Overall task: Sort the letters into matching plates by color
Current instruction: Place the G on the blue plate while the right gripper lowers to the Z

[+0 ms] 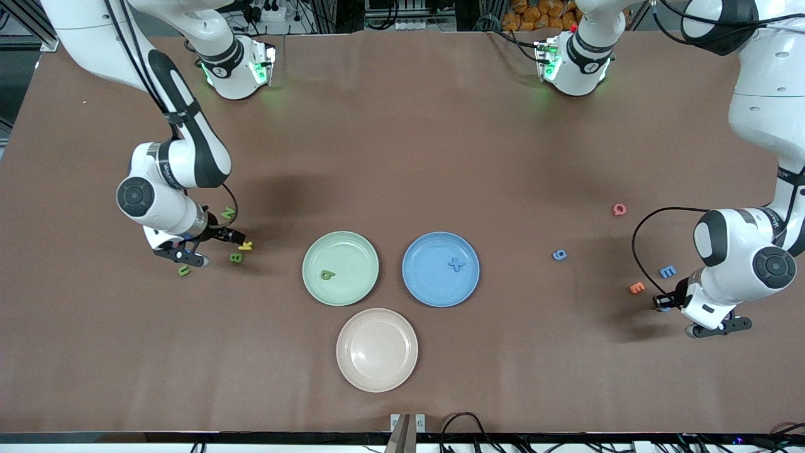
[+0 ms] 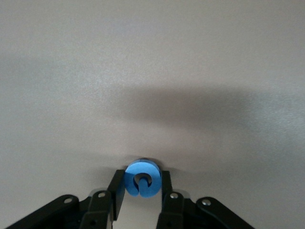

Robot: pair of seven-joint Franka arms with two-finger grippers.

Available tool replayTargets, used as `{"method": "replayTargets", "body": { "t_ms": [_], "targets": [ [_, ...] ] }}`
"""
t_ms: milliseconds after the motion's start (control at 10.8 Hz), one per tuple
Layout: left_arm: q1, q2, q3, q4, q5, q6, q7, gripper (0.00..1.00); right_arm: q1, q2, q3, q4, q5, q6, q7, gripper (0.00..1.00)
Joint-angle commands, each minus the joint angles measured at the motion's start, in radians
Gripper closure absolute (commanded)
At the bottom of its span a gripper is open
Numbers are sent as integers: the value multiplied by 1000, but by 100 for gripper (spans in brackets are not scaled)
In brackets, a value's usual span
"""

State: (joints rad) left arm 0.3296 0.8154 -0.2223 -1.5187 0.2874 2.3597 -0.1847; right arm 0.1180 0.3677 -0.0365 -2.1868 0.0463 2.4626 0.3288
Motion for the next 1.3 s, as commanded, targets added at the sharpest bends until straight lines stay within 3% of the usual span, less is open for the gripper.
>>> {"method": "replayTargets", "body": {
  "t_ms": [0, 741, 1204],
  "targets": [
    [-17, -16, -9, 8, 9, -14, -35, 100, -46, -64, 15, -122, -19, 90, -11, 0],
    [-200, -76, -20, 5, 4, -197, -405, 100, -90, -142, 17, -304, -20, 183, -102, 0],
    [-224, -114, -170, 2, 4, -327, -639, 100, -84, -115, 17, -320, -19, 222, -102, 0]
  ]
}}
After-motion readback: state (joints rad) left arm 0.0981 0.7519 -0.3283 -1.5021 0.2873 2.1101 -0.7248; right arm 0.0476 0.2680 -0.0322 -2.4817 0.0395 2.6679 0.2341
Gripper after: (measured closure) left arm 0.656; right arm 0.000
